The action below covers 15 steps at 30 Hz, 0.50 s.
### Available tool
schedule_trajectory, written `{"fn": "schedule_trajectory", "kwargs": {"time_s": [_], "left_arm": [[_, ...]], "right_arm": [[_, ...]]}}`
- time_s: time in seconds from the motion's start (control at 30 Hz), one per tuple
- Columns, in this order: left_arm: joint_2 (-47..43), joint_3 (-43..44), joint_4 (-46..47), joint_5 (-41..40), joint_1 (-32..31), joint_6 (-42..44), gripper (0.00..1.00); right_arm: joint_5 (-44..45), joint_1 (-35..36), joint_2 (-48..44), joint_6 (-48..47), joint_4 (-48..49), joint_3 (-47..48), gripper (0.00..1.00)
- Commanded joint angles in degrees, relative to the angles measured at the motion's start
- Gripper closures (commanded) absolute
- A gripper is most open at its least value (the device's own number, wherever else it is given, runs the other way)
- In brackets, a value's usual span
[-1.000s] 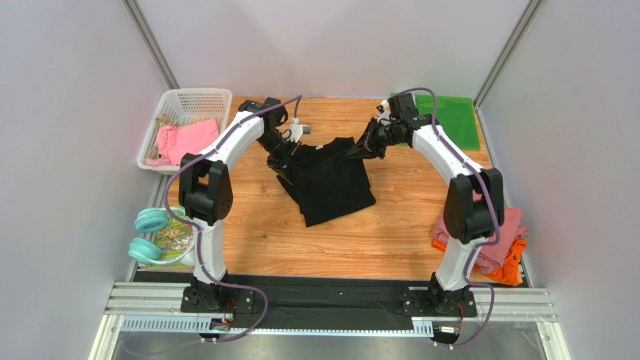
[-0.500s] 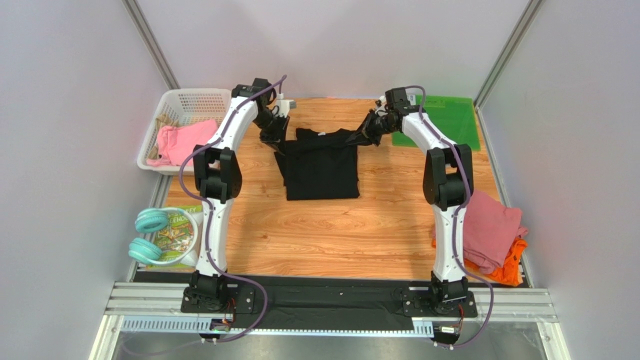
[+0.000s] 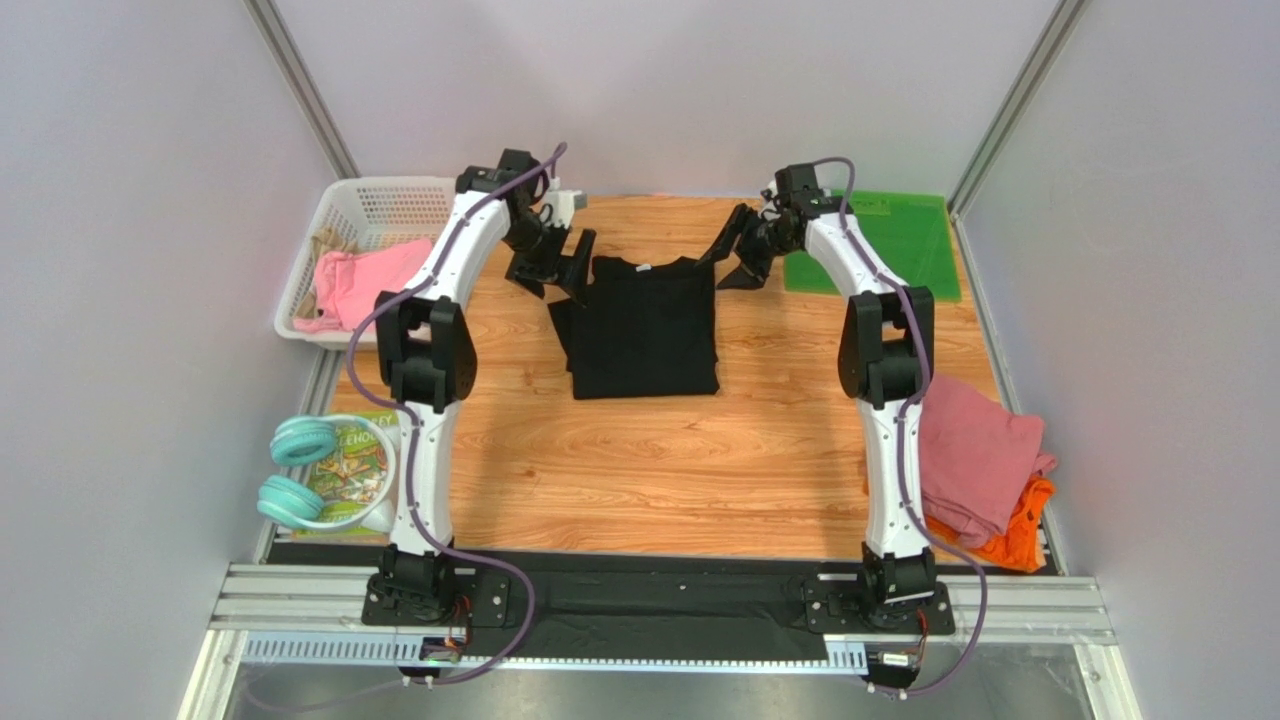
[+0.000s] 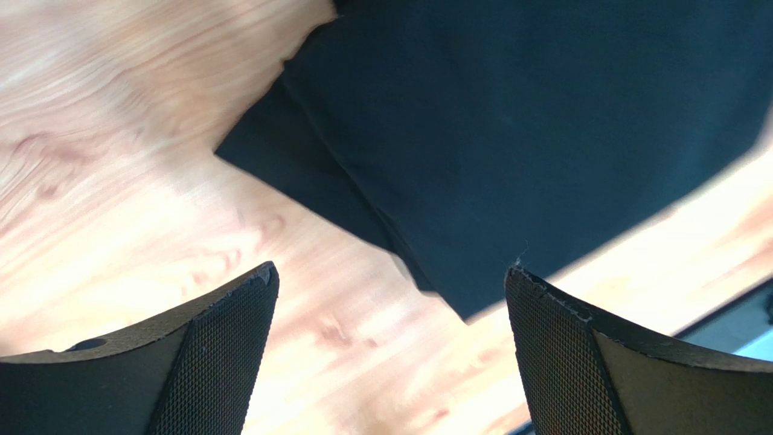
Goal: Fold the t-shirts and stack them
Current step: Fold the long partially folded tshirt into a neat square
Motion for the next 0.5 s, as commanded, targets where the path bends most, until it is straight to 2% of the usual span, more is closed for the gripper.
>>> {"fn": "schedule_trajectory", "kwargs": {"time_s": [0.0, 0.1, 0.23, 0.4, 0.47], "left_arm": [[-15.22, -4.08, 1.83, 9.06, 0.12, -1.39, 0.00], [-23.66, -10.67, 4.28, 12.59, 0.30, -1.21, 0.00], [-32.89, -15.26, 8.33, 16.82, 3.36, -4.72, 0.00], [-34.75, -15.79, 7.64, 19.46, 4.96, -6.23, 0.00], [-34.66, -16.40, 6.67, 20.51, 5.05, -5.87, 0.00]], "right_arm": [[8.85, 0.01, -8.02, -5.97, -6.61, 4.43, 0.40], [7.39, 2.38, -12.33, -8.43, -6.71, 2.76, 0.42], [-3.93, 7.04, -11.38, -9.05, -6.18, 5.38, 0.44], [-18.79, 10.38, -1.28, -3.00, -1.01, 10.58, 0.45], [-22.41, 10.21, 2.22, 3.99, 8.02, 8.57, 0.46]]}}
